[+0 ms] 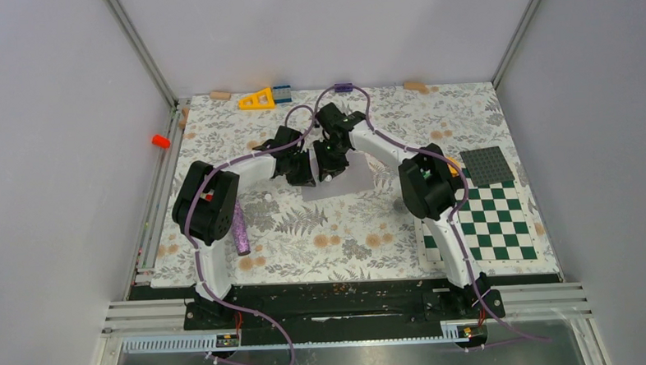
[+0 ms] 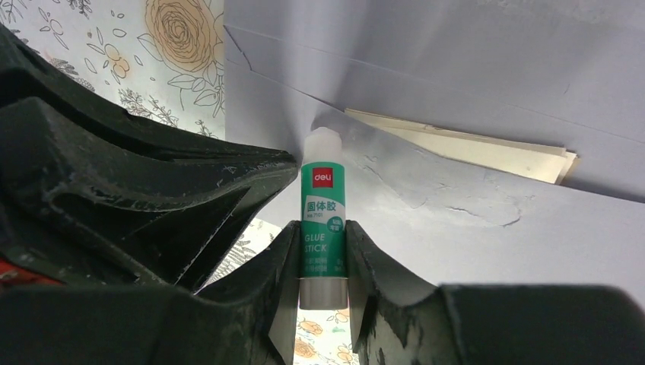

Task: Place the letter into the envelope and seal it
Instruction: Place the solid glue at the center of the board.

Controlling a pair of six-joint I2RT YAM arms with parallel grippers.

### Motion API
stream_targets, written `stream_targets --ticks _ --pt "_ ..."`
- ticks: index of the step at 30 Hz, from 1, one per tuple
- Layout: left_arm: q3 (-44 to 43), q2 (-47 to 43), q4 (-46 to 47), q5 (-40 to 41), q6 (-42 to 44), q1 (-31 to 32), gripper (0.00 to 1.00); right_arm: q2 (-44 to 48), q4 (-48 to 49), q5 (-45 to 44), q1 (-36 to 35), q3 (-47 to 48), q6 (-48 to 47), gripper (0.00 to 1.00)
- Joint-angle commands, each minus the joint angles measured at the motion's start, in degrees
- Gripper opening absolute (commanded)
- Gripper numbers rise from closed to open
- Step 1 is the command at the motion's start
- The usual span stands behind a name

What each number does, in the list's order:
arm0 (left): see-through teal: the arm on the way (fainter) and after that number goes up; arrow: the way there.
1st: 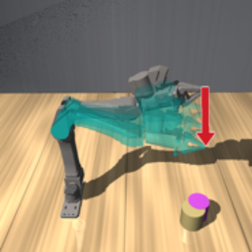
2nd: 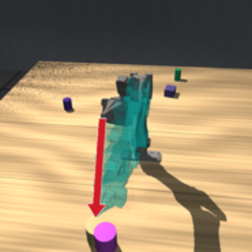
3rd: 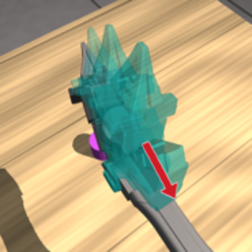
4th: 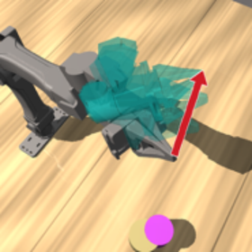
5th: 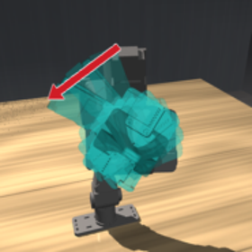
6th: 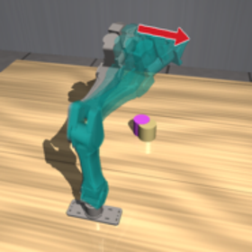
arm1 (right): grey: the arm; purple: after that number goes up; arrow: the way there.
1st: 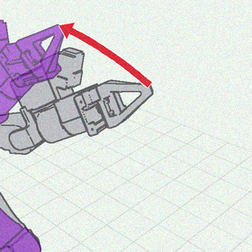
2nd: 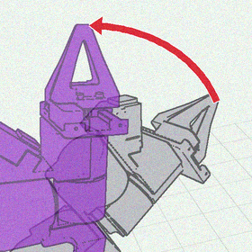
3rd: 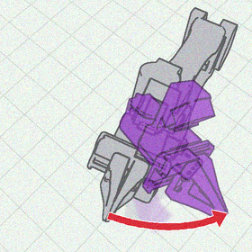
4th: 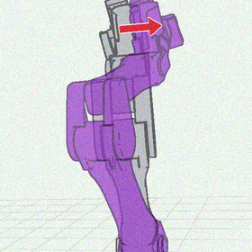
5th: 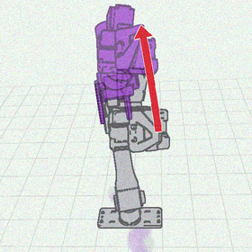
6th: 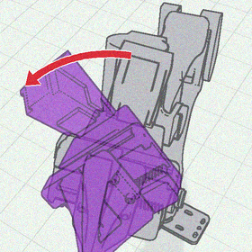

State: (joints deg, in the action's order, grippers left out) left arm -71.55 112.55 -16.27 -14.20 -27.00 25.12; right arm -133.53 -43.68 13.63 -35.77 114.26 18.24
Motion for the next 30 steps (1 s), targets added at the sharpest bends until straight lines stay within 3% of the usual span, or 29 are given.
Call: stream_targets --ticks 1,9,18,23,30 --pt "1.9 -1.9 -1.1 2.0 1.6 0.7 0.0 4.7 0.5 -1.7 -0.5 0.0 -2.0 0.0" --pt "2.6 -8.2 0.4 1.4 2.6 0.0 0.0 22.8 5.8 -5.3 1.2 -15.1 -8.3 0.0" --pt "-1.9 -13.2 -1.5 -5.2 11.1 -1.4 0.0 43.6 23.5 -25.3 1.7 -42.7 -26.0 0.0" --pt "-3.1 -14.2 -5.6 -11.5 16.2 0.6 0.0 46.9 34.3 -34.3 1.7 -52.5 -32.3 0.0" --pt "2.1 -14.2 -5.7 -8.3 19.7 6.7 0.0 46.6 50.4 -39.3 1.6 -61.7 -35.4 0.0"
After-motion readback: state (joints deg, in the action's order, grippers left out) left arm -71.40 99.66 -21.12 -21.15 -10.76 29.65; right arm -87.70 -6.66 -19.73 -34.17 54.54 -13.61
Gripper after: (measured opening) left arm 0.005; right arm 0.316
